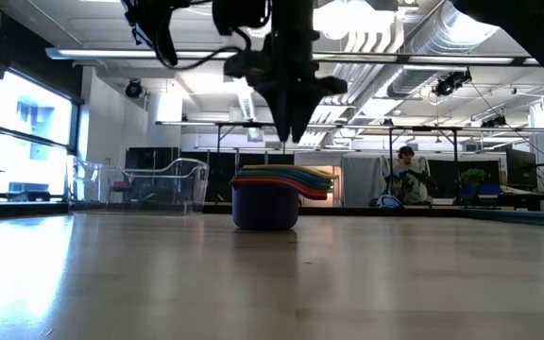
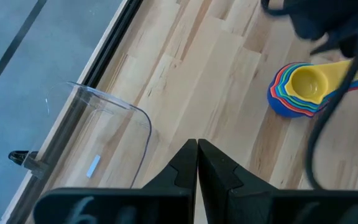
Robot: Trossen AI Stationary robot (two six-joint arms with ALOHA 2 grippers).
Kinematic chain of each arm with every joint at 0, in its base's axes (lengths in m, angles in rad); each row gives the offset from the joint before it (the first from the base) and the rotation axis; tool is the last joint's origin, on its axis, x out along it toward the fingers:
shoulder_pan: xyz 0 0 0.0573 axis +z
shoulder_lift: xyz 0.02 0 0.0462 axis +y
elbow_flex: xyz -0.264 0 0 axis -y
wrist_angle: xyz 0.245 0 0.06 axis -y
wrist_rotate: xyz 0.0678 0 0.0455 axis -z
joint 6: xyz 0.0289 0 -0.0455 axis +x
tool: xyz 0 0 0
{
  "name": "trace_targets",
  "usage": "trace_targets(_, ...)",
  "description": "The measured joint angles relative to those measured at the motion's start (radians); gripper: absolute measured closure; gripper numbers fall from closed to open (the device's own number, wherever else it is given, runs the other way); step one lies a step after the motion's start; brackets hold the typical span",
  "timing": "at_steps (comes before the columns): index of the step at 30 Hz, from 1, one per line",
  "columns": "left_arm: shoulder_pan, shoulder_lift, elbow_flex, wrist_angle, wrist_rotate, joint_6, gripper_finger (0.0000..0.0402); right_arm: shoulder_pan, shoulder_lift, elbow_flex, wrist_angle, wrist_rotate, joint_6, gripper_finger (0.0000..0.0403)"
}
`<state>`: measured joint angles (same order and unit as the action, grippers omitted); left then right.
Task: Nest measuring cups in basket
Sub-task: Stack the yellow measuring cup on top of the blue measuring cup
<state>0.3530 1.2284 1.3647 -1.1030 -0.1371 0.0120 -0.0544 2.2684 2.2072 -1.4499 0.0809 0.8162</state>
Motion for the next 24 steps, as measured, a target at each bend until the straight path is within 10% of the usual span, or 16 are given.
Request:
trace_targets(9, 0.0, 0.0, 0.0, 0.0, 0.0, -0.067, 0.0399, 0.004, -0.013, 0.143, -0.045, 0.207, -0.208, 0.0307)
trace_targets(24, 0.0, 0.0, 0.0, 0.0, 0.001, -0.38, 0.0399, -0.011, -0.302, -0.26, 0.032, 0.243, -0.266, 0.0307)
